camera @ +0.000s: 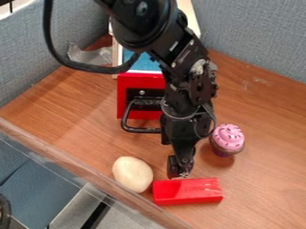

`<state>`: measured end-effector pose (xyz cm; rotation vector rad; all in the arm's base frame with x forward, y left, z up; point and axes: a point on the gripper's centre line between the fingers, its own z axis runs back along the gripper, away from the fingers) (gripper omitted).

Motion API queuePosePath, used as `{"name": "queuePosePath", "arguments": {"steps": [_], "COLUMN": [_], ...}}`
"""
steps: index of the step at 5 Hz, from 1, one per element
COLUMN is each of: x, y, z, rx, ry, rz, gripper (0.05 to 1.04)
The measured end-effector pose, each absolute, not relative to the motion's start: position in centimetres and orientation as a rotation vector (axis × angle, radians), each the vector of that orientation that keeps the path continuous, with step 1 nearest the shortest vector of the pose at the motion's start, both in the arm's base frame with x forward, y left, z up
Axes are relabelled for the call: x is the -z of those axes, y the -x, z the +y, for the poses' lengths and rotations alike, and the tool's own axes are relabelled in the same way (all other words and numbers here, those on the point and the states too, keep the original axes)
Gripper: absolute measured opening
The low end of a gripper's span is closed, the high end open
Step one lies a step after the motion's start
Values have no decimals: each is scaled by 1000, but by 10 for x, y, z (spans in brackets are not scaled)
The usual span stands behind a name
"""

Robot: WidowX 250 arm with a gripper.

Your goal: Close the drawer

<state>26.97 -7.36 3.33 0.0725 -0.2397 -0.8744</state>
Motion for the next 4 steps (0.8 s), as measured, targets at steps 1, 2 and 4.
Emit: {"name": "queuePosePath", "arguments": {"steps": [1,2,4], "x": [-31,-31,-32], "y": [-271,-274,-291], "z": [-71,-67,-57], "rx": [878,864,825], "ry": [-90,-98,-100], "rz": [-235,-240,-254], "gripper": [1001,1001,1001]}}
